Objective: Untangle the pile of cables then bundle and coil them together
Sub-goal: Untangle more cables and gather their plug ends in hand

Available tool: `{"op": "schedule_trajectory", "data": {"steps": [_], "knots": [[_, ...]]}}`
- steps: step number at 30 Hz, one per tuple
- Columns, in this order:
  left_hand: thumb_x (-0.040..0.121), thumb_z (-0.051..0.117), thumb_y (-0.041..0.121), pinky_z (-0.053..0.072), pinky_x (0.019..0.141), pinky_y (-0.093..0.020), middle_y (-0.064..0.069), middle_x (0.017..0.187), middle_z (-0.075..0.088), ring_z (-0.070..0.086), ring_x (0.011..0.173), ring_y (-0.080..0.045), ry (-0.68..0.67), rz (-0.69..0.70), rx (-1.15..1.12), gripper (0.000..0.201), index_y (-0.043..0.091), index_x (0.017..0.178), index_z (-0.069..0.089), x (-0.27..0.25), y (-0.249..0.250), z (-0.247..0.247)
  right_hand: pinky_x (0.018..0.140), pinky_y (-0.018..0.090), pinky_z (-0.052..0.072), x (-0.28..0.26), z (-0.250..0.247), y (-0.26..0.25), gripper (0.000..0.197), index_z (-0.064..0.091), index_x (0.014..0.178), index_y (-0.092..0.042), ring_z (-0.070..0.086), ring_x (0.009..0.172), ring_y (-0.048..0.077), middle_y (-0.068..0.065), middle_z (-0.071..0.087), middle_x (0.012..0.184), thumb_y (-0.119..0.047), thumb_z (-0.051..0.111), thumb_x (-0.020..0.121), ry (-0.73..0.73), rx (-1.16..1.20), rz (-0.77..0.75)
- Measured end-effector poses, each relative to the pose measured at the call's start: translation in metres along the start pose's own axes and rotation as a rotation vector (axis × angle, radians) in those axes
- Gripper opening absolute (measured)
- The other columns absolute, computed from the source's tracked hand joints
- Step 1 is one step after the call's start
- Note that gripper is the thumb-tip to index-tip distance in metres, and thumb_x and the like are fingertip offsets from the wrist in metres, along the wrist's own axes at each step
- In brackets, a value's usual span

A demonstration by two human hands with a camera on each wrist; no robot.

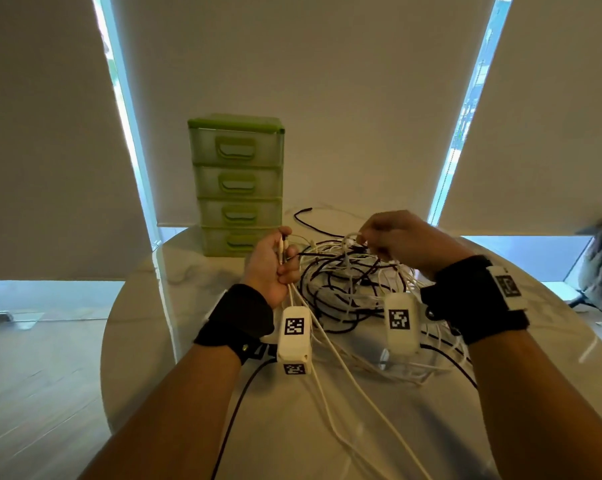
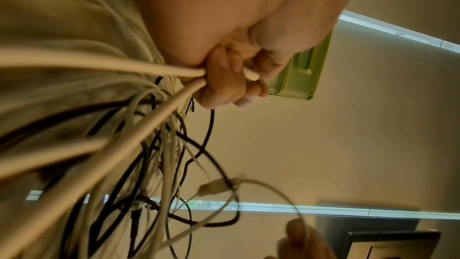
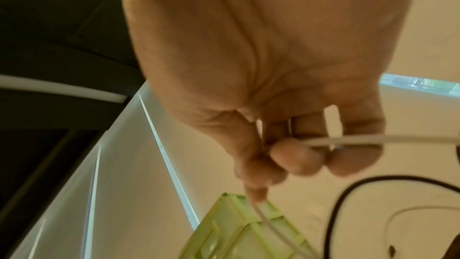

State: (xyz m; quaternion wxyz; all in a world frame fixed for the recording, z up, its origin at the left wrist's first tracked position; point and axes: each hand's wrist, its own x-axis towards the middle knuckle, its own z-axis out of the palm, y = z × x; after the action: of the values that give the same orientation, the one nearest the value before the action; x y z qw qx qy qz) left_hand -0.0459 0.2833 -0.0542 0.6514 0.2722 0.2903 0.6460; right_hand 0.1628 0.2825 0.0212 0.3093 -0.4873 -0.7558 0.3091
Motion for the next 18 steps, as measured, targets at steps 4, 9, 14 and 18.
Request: {"op": "schedule_trajectory", "data": {"steps": [4,9,14,18], "knots": [[0.097,0.034,0.055,0.016,0.034,-0.014,0.002,0.058,0.037,0.021,0.038,-0.006,-0.039,0.021,0.0,0.04,0.022,0.082,0.049,-0.001,0.005,0.001,0.062,0.023,0.037,0.001,0.018,-0.018,0.024,0.065,0.083,-0.014,0.048,0.064,0.008,-0.002,0.057,0.07,-0.012,0.047,0.099,0.099,0.142,-0.116],[0.1,0.04,0.042,0.013,0.033,-0.012,0.004,0.055,0.037,0.021,0.034,-0.004,-0.06,-0.037,0.166,0.028,0.022,0.082,0.049,-0.003,0.003,0.003,0.066,0.024,0.04,0.007,0.036,-0.022,0.018,0.068,0.089,-0.014,0.05,0.055,-0.003,-0.008,0.062,0.068,-0.011,0.052,0.097,0.041,0.074,-0.185],[0.093,0.04,0.06,0.01,0.04,-0.016,0.002,0.058,0.04,0.022,0.038,-0.005,-0.123,-0.059,0.257,0.044,0.019,0.092,0.055,-0.009,-0.003,0.011,0.064,0.019,0.039,0.002,0.032,-0.027,0.02,0.069,0.086,-0.025,0.051,0.057,-0.003,-0.009,0.064,0.067,-0.01,0.058,0.093,-0.033,0.052,-0.21],[0.086,0.034,0.072,0.011,0.048,-0.022,-0.001,0.063,0.041,0.023,0.045,-0.009,-0.14,-0.023,0.003,0.061,0.017,0.099,0.057,-0.011,0.003,0.012,0.079,0.028,0.051,-0.002,0.035,-0.028,0.018,0.071,0.084,-0.028,0.065,0.077,0.01,-0.008,0.07,0.076,-0.014,0.062,0.09,-0.089,-0.164,-0.165]]}}
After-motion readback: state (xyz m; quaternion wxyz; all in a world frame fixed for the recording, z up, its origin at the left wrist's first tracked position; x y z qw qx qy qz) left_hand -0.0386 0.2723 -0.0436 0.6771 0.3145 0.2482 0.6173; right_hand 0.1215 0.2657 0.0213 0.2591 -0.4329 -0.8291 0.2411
